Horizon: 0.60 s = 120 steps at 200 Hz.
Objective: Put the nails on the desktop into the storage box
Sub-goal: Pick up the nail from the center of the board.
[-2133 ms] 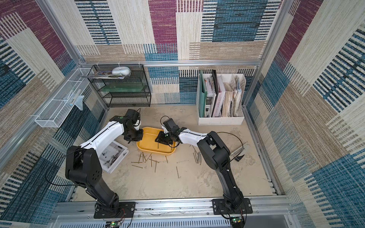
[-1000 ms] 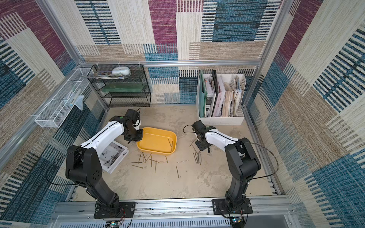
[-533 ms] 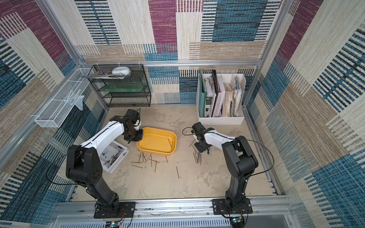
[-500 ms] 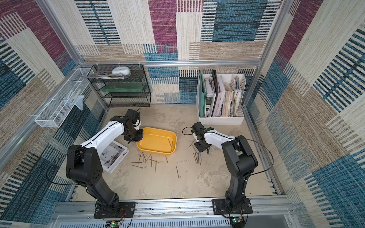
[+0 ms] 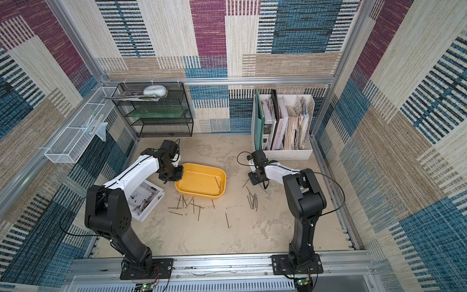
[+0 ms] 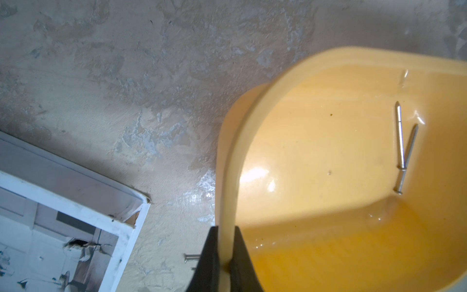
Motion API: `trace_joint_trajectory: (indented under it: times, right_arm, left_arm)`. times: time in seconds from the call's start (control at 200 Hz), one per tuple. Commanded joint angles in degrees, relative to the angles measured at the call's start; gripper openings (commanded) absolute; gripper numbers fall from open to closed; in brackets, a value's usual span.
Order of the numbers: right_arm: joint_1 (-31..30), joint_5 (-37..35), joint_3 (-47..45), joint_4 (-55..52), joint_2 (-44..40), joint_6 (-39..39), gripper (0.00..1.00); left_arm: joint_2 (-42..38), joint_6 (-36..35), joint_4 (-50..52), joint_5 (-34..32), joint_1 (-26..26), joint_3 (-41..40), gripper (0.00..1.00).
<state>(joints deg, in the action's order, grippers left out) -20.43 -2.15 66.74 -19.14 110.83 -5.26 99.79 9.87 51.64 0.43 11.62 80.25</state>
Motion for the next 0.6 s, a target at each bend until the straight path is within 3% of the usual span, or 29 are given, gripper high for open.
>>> trace_joint_trajectory:
  times: [0.0,0.13,0.19,0.195,0.245,0.426,0.596]
  right_arm:
    - [0.1,2.9,-1.5,-14.2,4.1,1.6,0.00]
    - [0.1,3.2,-0.9,-14.0,0.8,2.1,0.00]
    - [0.0,2.2,-0.7,-14.3,-1.4,2.3,0.22]
    - [0.1,2.2,-0.6,-14.5,-1.8,2.3,0.27]
    - [0.1,2.0,-0.1,-15.6,-3.5,2.1,0.39]
    - [0.1,0.0,0.6,-21.1,-8.5,1.7,0.49]
    - [0.2,-1.6,-0.5,-21.9,-9.0,2.2,0.50]
  left_arm:
    - [0.1,-0.7,0.0,0.5,-0.1,0.4,0.00]
    - [0.1,-0.6,0.0,0.7,-0.1,0.4,0.00]
    - [0.1,-0.6,0.0,0.7,0.0,0.4,0.00]
    - [0.1,-0.6,0.0,0.7,0.0,0.4,0.00]
    - [0.1,-0.6,-0.1,0.8,0.0,0.4,0.00]
    - [0.2,-0.5,0.0,1.2,-0.1,0.4,0.00]
    - [0.2,-0.5,0.0,1.8,0.0,0.5,0.00]
